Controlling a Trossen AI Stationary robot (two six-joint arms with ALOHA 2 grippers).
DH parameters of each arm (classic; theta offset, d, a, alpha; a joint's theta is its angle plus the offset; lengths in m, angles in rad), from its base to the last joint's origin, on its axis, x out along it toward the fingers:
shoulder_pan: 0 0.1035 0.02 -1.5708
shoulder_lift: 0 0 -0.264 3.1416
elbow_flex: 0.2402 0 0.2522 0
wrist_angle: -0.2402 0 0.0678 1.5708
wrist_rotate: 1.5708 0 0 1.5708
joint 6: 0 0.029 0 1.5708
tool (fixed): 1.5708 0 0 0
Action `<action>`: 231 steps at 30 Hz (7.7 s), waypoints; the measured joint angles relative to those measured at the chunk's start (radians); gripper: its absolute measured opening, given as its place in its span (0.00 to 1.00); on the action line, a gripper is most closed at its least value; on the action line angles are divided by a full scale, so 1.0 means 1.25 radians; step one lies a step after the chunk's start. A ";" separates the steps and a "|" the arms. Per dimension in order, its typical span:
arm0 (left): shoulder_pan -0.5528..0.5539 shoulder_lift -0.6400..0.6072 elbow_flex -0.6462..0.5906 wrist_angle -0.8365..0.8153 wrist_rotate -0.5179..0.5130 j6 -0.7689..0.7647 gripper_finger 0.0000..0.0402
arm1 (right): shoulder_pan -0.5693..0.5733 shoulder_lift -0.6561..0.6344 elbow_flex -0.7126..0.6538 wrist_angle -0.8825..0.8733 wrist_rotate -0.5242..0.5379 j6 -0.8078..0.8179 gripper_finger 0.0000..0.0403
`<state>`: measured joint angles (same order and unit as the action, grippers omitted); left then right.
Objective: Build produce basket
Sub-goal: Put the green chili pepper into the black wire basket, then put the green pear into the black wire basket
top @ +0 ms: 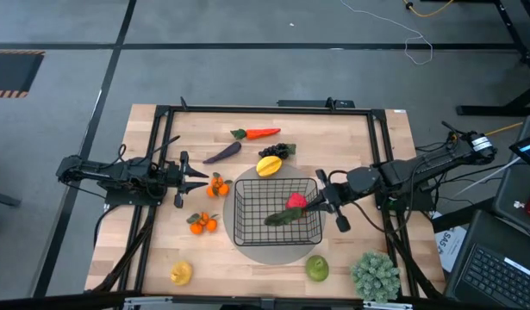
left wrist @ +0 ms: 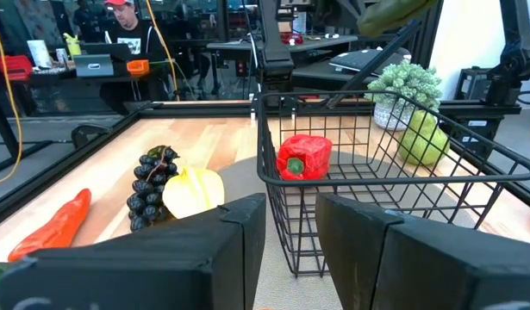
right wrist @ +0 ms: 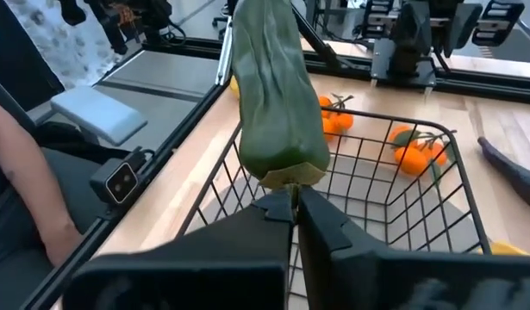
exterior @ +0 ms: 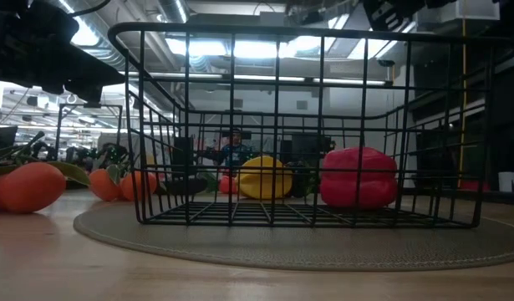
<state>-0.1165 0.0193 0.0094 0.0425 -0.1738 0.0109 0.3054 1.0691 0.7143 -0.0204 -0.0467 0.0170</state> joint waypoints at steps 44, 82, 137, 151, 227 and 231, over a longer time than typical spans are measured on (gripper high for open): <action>0.000 0.000 0.000 0.000 0.000 0.000 0.23 | -0.001 0.000 0.000 0.001 0.043 -0.080 0.04; 0.000 0.000 0.000 0.000 0.000 0.000 0.23 | 0.000 0.016 0.000 0.070 0.044 -0.116 0.28; 0.000 0.000 0.000 0.001 0.000 0.000 0.23 | 0.289 0.353 0.160 -0.190 0.030 0.259 0.47; 0.000 0.000 0.000 0.001 0.000 0.000 0.23 | 0.319 0.362 0.169 -0.204 0.030 0.298 0.47; 0.000 0.000 0.000 0.001 0.000 0.000 0.23 | 0.318 0.362 0.169 -0.204 0.043 0.118 0.00; 0.000 0.000 0.000 0.001 0.000 0.000 0.23 | 0.303 0.362 0.175 -0.157 0.044 0.004 0.00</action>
<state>-0.1165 0.0196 0.0093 0.0433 -0.1738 0.0109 0.6838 1.5215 0.9331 -0.2162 0.0085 0.0223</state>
